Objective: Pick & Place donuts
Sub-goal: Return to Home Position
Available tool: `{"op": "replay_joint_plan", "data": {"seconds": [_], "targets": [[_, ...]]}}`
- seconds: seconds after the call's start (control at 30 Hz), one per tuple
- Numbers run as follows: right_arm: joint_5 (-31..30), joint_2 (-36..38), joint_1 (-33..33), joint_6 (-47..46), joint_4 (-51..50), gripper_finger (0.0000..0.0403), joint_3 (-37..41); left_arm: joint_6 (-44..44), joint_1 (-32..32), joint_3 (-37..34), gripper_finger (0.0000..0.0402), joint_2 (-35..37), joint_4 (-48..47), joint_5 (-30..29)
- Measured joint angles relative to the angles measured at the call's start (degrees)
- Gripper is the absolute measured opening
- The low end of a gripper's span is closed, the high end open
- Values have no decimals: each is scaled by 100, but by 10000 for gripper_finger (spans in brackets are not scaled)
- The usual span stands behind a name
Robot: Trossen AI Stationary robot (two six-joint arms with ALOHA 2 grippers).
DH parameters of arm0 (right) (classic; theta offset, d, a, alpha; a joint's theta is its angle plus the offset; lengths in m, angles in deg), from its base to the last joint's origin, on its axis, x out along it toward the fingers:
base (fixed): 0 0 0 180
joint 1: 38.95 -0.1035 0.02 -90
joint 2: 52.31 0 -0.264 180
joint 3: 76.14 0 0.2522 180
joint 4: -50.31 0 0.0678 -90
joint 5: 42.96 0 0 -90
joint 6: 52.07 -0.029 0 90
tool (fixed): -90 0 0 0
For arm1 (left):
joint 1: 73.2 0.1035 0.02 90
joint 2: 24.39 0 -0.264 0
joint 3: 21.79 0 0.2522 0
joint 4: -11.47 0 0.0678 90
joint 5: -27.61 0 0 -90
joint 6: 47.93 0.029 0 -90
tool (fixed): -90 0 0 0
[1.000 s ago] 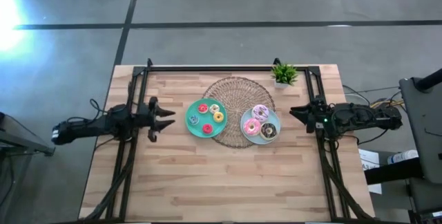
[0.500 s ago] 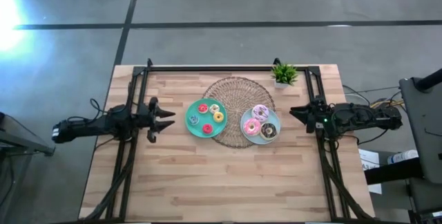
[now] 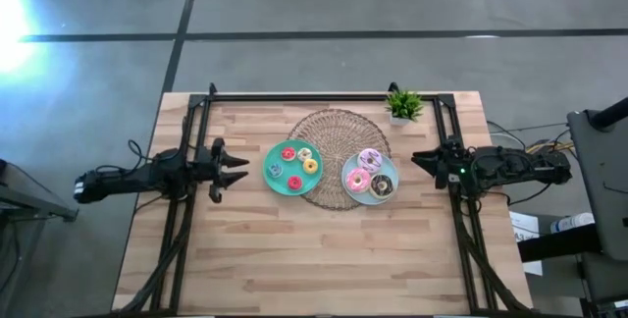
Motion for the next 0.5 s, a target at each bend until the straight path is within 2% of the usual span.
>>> {"op": "replay_joint_plan", "data": {"seconds": [0.17, 0.37, 0.43, 0.5], "targets": [[0, 0, -2, 12, -1, 134, 0, 0, 0, 0, 140, 0, 2, 2], [-146, 8, -1, 1244, 416, 130, 125, 0, 0, 0, 140, 0, 2, 4], [79, 97, 11, 1973, 768, 128, 314, 0, 0, 0, 140, -1, 2, 4], [580, 153, 113, 2873, 1385, 128, 605, 0, 0, 0, 140, -2, 2, 4]]}}
